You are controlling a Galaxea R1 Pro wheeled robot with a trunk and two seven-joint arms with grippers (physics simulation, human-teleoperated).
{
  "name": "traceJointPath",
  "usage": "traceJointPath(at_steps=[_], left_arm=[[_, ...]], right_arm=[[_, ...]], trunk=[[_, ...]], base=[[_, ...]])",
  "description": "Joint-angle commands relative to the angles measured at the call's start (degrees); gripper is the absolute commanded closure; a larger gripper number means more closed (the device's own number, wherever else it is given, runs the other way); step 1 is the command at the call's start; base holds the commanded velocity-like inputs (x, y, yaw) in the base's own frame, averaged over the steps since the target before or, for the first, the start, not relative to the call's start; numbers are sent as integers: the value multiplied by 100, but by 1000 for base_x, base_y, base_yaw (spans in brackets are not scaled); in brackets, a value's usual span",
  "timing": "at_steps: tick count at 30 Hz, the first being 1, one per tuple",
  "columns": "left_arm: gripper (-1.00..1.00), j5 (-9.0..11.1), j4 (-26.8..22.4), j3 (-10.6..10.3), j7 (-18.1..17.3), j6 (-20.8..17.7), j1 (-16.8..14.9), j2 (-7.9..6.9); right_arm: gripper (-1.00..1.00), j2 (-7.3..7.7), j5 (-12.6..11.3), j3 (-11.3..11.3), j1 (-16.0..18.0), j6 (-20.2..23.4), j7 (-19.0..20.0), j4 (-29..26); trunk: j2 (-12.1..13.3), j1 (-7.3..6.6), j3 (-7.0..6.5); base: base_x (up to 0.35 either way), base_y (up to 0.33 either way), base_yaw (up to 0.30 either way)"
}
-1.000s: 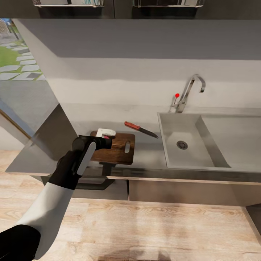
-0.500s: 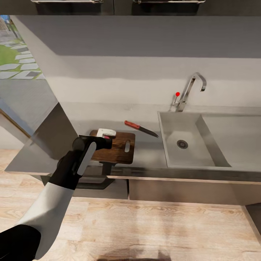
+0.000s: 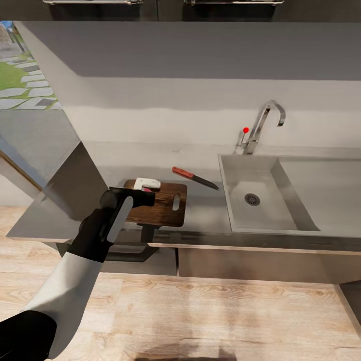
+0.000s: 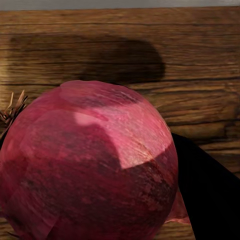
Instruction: In the kitchen, take the Vidalia onion out of the sink, dice it on the chopping board with the paring knife, put the diced onion into the bowl on the countertop, then place both the paring knife and the chopping board into the sink.
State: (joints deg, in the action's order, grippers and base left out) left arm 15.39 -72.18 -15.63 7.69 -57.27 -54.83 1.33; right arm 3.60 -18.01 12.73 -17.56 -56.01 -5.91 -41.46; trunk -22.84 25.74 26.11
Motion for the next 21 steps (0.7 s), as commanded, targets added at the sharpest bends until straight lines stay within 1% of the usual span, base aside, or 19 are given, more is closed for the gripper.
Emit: traceJointPath(at_steps=[1,12,13,21], left_arm=[[100,52,42,-5,57,-21,-2,-1],[100,44,166,-10,57,-13,-2,-1],[-100,43,165,-10,57,-13,-2,-1],[-100,43,125,-10,57,-12,-2,-1]], right_arm=[[-100,9,-1,36,0,-7,-60,-11],[-100,9,-1,36,-2,-7,-60,-11],[-100,9,-1,36,-2,-7,-60,-11],[-100,9,-1,36,-2,-7,-60,-11]], trunk=[[-8,5,9],[-8,5,9],[-8,5,9],[-8,5,9]], base=[[0,0,0],[0,0,0],[0,0,0],[0,0,0]])
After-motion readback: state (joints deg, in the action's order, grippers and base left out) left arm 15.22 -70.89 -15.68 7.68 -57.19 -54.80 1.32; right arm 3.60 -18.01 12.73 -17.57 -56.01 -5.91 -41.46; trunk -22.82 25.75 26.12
